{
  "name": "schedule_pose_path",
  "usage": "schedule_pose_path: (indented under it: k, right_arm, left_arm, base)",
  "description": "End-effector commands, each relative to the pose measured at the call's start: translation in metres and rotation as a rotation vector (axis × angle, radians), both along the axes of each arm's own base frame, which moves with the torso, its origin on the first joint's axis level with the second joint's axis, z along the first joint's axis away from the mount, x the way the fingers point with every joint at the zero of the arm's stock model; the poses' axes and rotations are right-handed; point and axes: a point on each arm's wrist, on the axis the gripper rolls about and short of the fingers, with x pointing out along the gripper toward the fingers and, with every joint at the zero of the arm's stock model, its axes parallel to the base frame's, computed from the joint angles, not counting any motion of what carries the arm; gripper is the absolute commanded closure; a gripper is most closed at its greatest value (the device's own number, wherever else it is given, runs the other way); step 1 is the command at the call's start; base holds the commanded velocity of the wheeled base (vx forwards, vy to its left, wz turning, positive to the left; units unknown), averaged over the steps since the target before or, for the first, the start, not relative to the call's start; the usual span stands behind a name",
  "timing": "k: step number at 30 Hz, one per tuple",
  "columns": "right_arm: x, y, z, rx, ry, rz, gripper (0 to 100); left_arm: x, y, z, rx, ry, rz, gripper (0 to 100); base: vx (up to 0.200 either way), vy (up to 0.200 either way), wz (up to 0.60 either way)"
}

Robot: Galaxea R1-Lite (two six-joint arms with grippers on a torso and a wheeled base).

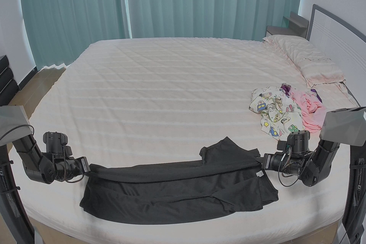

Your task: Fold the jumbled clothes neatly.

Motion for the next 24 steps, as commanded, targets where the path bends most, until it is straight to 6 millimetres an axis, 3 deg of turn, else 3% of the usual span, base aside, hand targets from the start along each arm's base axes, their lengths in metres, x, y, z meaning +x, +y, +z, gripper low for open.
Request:
schedule_pose_path:
  k: [1,8,9,10,11,17,24]
  right_arm:
    - [-0.015,-0.002,-0.017,-0.030,0.063,0.015,100]
    - [-0.023,-0.003,-0.032,-0.036,0.063,0.019,100]
    - [-0.025,-0.003,-0.033,-0.038,0.069,0.020,0]
    - [-0.025,-0.003,-0.033,-0.038,0.069,0.020,0]
    - [-0.027,-0.003,-0.032,-0.036,0.071,0.022,0]
    - [-0.028,-0.005,-0.019,-0.016,0.029,0.008,0]
    - [-0.023,-0.018,0.013,0.038,-0.062,-0.040,0]
  left_arm:
    - [-0.016,-0.004,-0.014,0.004,0.075,-0.029,100]
    - [-0.022,-0.005,-0.029,0.000,0.137,-0.039,100]
    - [-0.024,-0.006,-0.029,-0.002,0.143,-0.040,100]
    - [-0.024,-0.006,-0.029,-0.002,0.143,-0.040,100]
    - [-0.026,-0.007,-0.030,-0.011,0.148,-0.050,0]
    - [-0.032,-0.009,-0.030,-0.017,0.166,-0.057,0]
    - [-0.039,0.001,-0.010,-0.034,0.111,-0.012,0]
  base:
    - [0.000,0.000,0.00]
    - [0.000,0.000,0.00]
    - [0.000,0.000,0.00]
    - [0.000,0.000,0.00]
    - [0.000,0.000,0.00]
    - [0.000,0.000,0.00]
    - [0.000,0.000,0.00]
